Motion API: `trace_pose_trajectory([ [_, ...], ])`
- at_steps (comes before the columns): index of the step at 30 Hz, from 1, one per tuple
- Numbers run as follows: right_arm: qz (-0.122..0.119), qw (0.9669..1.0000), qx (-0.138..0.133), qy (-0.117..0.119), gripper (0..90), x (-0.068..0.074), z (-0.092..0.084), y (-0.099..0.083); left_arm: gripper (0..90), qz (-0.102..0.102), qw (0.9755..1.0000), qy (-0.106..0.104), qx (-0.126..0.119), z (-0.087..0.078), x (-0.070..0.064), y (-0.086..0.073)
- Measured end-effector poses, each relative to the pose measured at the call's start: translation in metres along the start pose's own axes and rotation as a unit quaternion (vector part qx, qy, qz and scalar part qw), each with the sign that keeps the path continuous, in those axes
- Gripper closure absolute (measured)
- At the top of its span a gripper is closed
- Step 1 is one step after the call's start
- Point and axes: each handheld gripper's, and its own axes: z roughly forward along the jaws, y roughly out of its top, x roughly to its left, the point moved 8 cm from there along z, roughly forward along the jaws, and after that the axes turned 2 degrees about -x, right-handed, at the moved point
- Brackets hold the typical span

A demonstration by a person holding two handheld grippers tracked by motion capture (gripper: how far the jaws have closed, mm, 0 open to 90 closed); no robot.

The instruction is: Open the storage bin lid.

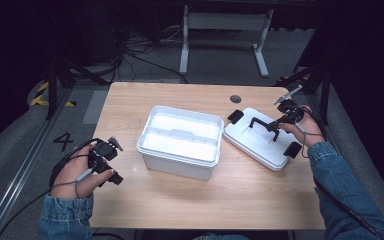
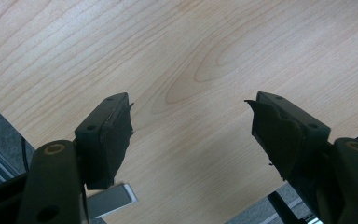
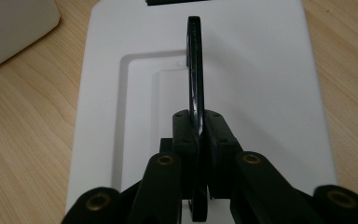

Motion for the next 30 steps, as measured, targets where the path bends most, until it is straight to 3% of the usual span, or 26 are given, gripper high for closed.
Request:
trace_pose_trajectory([
  [7, 0.010, 0.9999, 0.004, 0.009, 84.8, -0.002, 0.006, -0.006, 29.6, -0.007, 1.0000, -0.003, 0.002, 0.001, -0.001, 0.001],
  [11, 0.025, 0.9996, 0.008, 0.013, 82.4, -0.004, 0.009, -0.010, 29.6, 0.000, 1.0000, 0.002, 0.000, 0.001, 0.001, 0.002],
  [15, 0.044, 0.9990, -0.008, -0.001, 62.0, -0.008, 0.005, -0.008, 29.5, -0.005, 1.0000, 0.000, 0.001, 0.001, 0.003, 0.003],
  [20, 0.053, 0.9982, -0.026, -0.010, 54.3, -0.008, -0.002, -0.005, 29.5, -0.001, 1.0000, 0.004, 0.000, 0.001, 0.004, 0.006],
  [27, 0.031, 0.9977, -0.044, -0.041, 52.5, 0.002, -0.016, 0.001, 29.5, 0.001, 1.0000, 0.005, 0.000, 0.001, 0.004, 0.005],
  [30, 0.004, 0.9976, -0.057, -0.038, 52.5, 0.016, -0.027, 0.005, 29.5, -0.001, 1.0000, 0.002, 0.002, 0.002, 0.003, 0.002],
])
